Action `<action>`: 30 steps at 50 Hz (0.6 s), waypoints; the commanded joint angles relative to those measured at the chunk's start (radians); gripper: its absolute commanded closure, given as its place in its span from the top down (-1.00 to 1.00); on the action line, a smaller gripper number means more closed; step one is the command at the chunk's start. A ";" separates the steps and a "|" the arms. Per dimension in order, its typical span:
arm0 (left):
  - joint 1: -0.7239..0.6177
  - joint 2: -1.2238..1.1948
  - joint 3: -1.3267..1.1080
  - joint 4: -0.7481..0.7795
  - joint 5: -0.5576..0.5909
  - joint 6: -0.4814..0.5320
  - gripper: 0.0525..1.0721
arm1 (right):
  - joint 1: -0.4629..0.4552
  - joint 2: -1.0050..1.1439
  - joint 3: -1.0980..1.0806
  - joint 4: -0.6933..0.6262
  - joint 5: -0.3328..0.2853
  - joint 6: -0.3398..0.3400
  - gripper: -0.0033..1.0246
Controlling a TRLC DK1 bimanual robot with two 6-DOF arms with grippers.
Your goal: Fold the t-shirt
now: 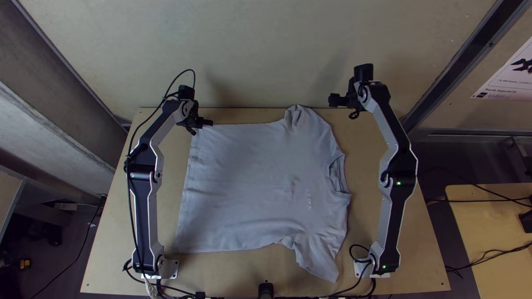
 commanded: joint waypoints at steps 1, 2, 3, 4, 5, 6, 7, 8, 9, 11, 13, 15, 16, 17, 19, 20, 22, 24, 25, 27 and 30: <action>0.006 0.003 0.006 -0.042 -0.003 -0.032 -0.95 | 0.008 0.061 0.036 -0.029 0.000 0.028 0.92; 0.006 -0.003 0.007 -0.045 -0.002 -0.031 -0.95 | 0.011 0.067 0.036 -0.030 0.000 0.028 0.91; 0.006 -0.008 0.007 -0.047 0.001 -0.032 -0.95 | 0.014 0.073 0.038 -0.032 0.000 0.028 0.89; 0.006 -0.013 0.007 -0.047 0.000 -0.032 -0.95 | 0.017 0.079 0.039 -0.035 0.000 0.028 0.86; 0.006 -0.017 0.009 -0.048 0.000 -0.034 -0.95 | 0.019 0.087 0.041 -0.040 0.000 0.030 0.86; 0.006 -0.019 0.010 -0.048 0.000 -0.035 -0.95 | 0.022 0.093 0.044 -0.044 0.000 0.030 0.86; 0.006 -0.020 0.015 -0.052 0.000 -0.037 -0.95 | 0.027 0.102 0.049 -0.052 0.002 0.030 0.86; 0.007 -0.022 0.018 -0.052 0.000 -0.038 -0.95 | 0.028 0.111 0.053 -0.060 0.002 0.030 0.86; 0.009 -0.022 0.021 -0.053 0.000 -0.040 -0.95 | 0.030 0.120 0.056 -0.063 0.002 0.030 0.86; 0.012 -0.025 0.032 -0.059 0.000 -0.043 -0.95 | 0.034 0.133 0.056 -0.064 0.002 0.030 0.86; 0.015 -0.028 0.038 -0.061 0.000 -0.045 -0.95 | 0.037 0.147 0.056 -0.064 0.002 0.030 0.83; 0.019 -0.031 0.041 -0.061 0.000 -0.049 -0.95 | 0.040 0.159 0.059 -0.063 0.002 0.028 0.79; 0.021 -0.033 0.044 -0.062 0.000 -0.051 -0.95 | 0.042 0.165 0.059 -0.063 0.002 0.028 0.79; 0.021 -0.036 0.044 -0.064 0.000 -0.051 -0.95 | 0.045 0.171 0.059 -0.061 0.002 0.028 0.79; 0.022 -0.040 0.044 -0.065 0.000 -0.051 -0.95 | 0.050 0.183 0.061 -0.056 0.002 0.028 0.79; 0.022 -0.040 0.044 -0.067 0.000 -0.051 -0.95 | 0.053 0.189 0.062 -0.055 0.002 0.028 0.79; 0.024 -0.043 0.044 -0.068 0.000 -0.051 -0.95 | 0.057 0.200 0.065 -0.053 0.002 0.028 0.73; 0.024 -0.049 0.044 -0.070 0.001 -0.054 -0.95 | 0.062 0.211 0.065 -0.040 0.002 0.027 0.66; 0.024 -0.051 0.044 -0.070 0.001 -0.054 -0.95 | 0.063 0.214 0.065 -0.033 0.002 0.027 0.66; 0.026 -0.056 0.044 -0.070 0.000 -0.054 -0.95 | 0.069 0.223 0.065 -0.030 0.002 0.028 0.66; 0.026 -0.059 0.044 -0.070 0.001 -0.054 -0.95 | 0.077 0.235 0.067 -0.015 0.002 0.025 0.66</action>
